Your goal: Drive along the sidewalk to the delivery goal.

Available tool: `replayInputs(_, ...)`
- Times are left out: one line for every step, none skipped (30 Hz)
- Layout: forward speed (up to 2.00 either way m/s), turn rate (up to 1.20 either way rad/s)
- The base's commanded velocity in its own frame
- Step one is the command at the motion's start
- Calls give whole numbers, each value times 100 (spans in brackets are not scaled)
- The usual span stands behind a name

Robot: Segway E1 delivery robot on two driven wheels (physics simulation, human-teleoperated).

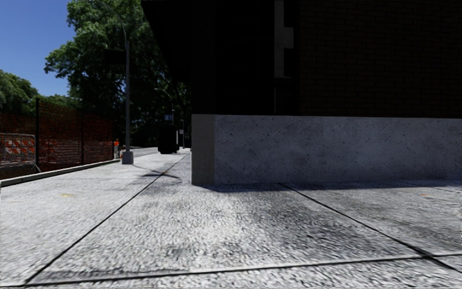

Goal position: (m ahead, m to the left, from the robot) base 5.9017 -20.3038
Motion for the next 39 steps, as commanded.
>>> replayInputs(200,-60)
replayInputs(200,-60)
replayInputs(200,-60)
replayInputs(200,-60)
replayInputs(200,-60)
replayInputs(200,-60)
replayInputs(200,-60)
replayInputs(200,-60)
replayInputs(200,-60)
replayInputs(200,-60)
replayInputs(200,-60)
replayInputs(200,-60)
replayInputs(200,-60)
replayInputs(200,-60)
replayInputs(200,-60)
replayInputs(200,-60)
replayInputs(200,-60)
replayInputs(200,-60)
replayInputs(200,-60)
replayInputs(200,-60)
replayInputs(200,-60)
replayInputs(200,-60)
replayInputs(200,-60)
replayInputs(200,-60)
replayInputs(200,-60)
replayInputs(200,-60)
replayInputs(200,-60)
replayInputs(200,-60)
replayInputs(200,-60)
replayInputs(200,-60)
replayInputs(200,-60)
replayInputs(200,-60)
replayInputs(200,-60)
replayInputs(200,-60)
replayInputs(200,-60)
replayInputs(200,-60)
replayInputs(200,-60)
replayInputs(200,-60)
replayInputs(200,-60)
